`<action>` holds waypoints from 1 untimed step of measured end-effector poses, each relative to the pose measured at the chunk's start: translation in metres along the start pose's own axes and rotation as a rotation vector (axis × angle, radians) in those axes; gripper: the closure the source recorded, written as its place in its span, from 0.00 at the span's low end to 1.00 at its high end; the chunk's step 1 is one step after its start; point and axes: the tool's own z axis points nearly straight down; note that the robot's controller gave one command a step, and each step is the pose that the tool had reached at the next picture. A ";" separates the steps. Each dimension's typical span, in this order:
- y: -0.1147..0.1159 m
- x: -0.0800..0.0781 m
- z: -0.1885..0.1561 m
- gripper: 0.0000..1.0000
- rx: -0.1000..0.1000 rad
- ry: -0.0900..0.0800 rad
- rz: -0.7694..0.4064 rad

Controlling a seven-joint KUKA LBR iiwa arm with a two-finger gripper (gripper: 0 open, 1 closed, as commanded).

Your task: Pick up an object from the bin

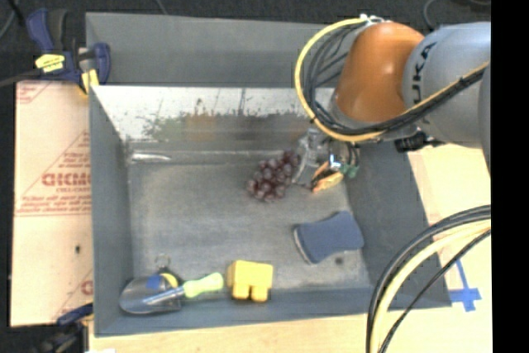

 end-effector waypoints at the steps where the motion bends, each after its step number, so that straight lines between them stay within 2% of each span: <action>1: 0.016 0.001 0.065 1.00 0.006 0.029 0.112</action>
Offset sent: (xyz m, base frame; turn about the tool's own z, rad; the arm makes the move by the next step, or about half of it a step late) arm -0.0030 0.0148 0.1327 0.1732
